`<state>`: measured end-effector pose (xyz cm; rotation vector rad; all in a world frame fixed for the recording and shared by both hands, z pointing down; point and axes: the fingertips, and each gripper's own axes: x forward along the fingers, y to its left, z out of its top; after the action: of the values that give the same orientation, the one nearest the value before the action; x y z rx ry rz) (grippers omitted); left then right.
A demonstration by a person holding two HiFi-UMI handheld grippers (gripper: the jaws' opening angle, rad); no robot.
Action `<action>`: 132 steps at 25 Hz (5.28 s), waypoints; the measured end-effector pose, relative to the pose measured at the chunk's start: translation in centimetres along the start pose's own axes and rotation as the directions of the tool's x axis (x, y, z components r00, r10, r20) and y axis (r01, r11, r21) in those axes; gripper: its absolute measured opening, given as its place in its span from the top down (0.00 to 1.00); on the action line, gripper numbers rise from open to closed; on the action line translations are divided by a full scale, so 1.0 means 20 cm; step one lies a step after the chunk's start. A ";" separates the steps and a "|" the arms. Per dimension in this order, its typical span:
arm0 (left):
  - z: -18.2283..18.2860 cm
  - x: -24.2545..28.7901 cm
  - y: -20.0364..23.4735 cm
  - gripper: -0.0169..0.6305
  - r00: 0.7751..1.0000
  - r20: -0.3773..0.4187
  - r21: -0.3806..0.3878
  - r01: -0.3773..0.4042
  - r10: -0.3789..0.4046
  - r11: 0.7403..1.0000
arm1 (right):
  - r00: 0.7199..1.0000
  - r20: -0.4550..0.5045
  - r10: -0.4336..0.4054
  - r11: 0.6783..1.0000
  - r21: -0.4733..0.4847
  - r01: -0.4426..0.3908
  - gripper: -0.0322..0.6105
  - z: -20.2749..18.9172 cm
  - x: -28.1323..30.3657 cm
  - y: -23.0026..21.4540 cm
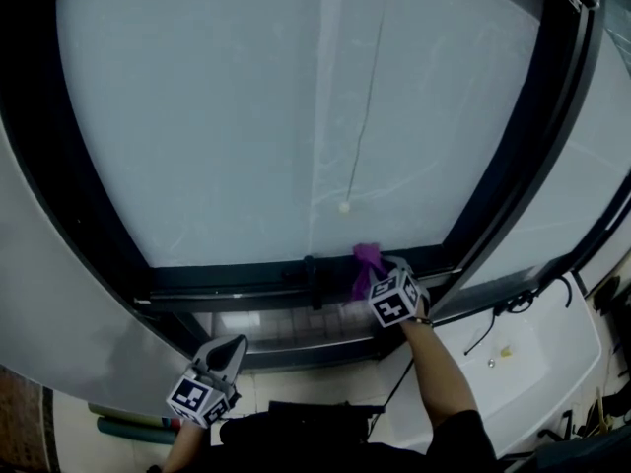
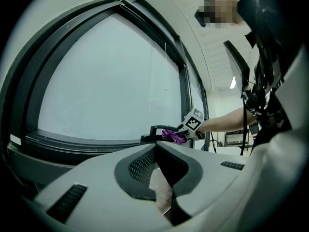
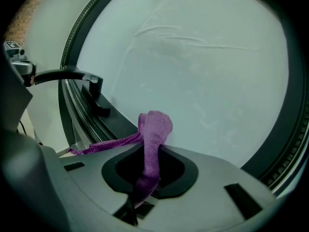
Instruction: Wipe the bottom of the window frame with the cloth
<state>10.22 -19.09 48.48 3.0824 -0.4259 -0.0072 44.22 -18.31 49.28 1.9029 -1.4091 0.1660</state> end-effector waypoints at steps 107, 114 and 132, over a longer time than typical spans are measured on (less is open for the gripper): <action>0.07 -0.27 0.12 0.97 0.978 0.058 -0.028 -0.200 0.201 0.979 | 0.932 0.178 -0.315 0.758 0.638 0.134 0.84 -0.63 -0.62 -0.44; 0.08 -0.32 0.20 0.97 0.972 0.075 -0.052 -0.218 0.221 0.975 | 0.883 0.294 -0.367 0.607 0.794 -0.012 0.84 -0.81 -0.88 -0.15; 0.20 -0.35 0.26 0.97 0.951 0.151 -0.071 -0.261 0.269 0.963 | 0.755 0.632 -0.176 0.826 0.512 -0.237 0.85 -0.09 -0.95 0.21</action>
<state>2.04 -22.33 44.57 2.9588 -0.8297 -0.2558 33.91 -3.13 42.88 2.5982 -2.0332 -0.1116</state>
